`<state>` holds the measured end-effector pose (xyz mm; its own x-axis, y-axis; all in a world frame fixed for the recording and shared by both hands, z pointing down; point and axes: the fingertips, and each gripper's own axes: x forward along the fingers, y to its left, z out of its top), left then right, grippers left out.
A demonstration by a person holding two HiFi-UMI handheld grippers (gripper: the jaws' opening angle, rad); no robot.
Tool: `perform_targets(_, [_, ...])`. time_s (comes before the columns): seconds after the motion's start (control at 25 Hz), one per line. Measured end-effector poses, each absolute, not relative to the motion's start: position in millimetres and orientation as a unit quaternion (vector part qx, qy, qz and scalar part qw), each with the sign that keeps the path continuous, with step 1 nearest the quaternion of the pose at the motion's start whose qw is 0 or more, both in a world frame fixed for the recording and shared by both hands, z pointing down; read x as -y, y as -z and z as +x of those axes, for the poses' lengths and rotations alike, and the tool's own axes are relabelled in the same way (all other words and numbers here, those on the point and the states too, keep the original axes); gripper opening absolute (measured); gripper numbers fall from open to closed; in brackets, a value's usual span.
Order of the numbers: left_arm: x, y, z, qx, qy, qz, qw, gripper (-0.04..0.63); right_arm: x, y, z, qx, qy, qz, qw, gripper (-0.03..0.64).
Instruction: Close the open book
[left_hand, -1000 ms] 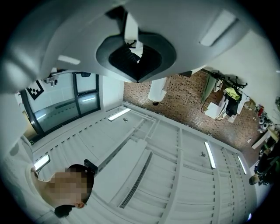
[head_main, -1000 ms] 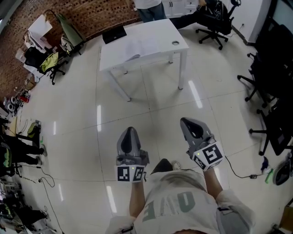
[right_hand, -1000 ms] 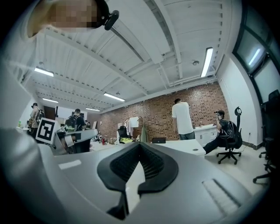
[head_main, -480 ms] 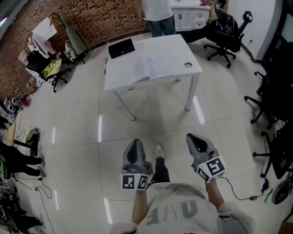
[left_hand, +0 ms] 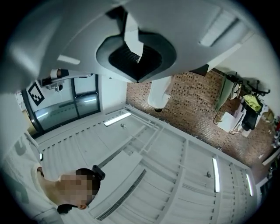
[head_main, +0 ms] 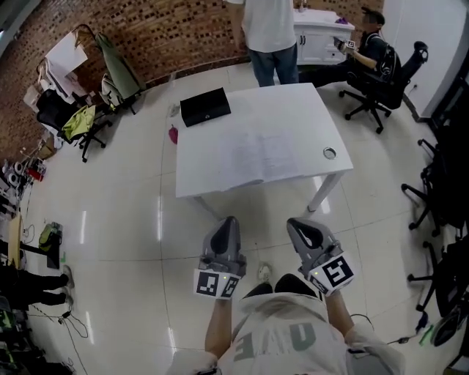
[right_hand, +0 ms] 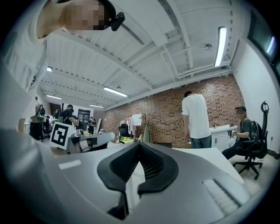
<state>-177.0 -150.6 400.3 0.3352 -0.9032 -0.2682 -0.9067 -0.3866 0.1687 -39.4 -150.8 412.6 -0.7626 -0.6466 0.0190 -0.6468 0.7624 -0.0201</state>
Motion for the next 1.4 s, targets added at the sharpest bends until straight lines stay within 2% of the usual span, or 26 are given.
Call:
perform_targets(0.12, [186.3,-408.9,-172.4,-0.545,-0.166,-0.821,-0.029,0.015,189.3,-422.2,-43.7,0.936,-0.028,0.351,0.015,0.003])
perform_targets(0.32, [245.7,-407.5,-153.5,-0.518,-0.185,-0.834,-0.046,0.014,258.6,-414.0,-40.5,0.937,-0.027,0.349,-0.004,0.003])
perform_targets(0.52, [278.9,-423.9,-146.2,-0.501,-0.261,-0.817,-0.117,0.014,294.9,-413.3,-28.4,0.939,-0.021,0.343,-0.022,0.003])
perform_targets(0.68, [288.7,-435.1,-139.9,-0.502,-0.283,-0.803,-0.149,0.012,308.4,-422.2,-21.8,0.94,-0.025,0.34,-0.006,0.003])
perform_targets(0.84, [317.5,-479.3,-171.8,-0.509,-0.378,-0.729,-0.258,0.01,324.2,-421.0,-24.7,0.938,-0.033,0.345,-0.013,0.003])
perform_targets(0.92, [324.5,-514.7,-183.3,-0.526,-0.388,-0.693,-0.304,0.007,327.8,-425.2,-28.2,0.937,-0.044,0.346,-0.013,0.003])
perform_targets(1.08, [329.7,-590.2,-198.6,-0.53,-0.451,-0.583,-0.419,0.092,333.6,-431.6,-29.7,0.935,-0.05,0.35,-0.006,0.003])
perform_targets(1.16, [326.7,-631.5,-204.9,-0.539,-0.484,-0.507,-0.466,0.095,337.2,-435.8,-31.1,0.934,-0.055,0.353,0.0,0.003])
perform_targets(1.28, [325.2,-671.6,-207.4,-0.538,-0.516,-0.432,-0.507,0.115,340.3,-438.3,-35.3,0.935,-0.056,0.351,0.011,0.003])
perform_targets(1.4, [333.4,-686.3,-211.2,-0.538,-0.52,-0.423,-0.512,0.107,341.0,-442.7,-37.7,0.935,-0.059,0.349,0.017,0.003])
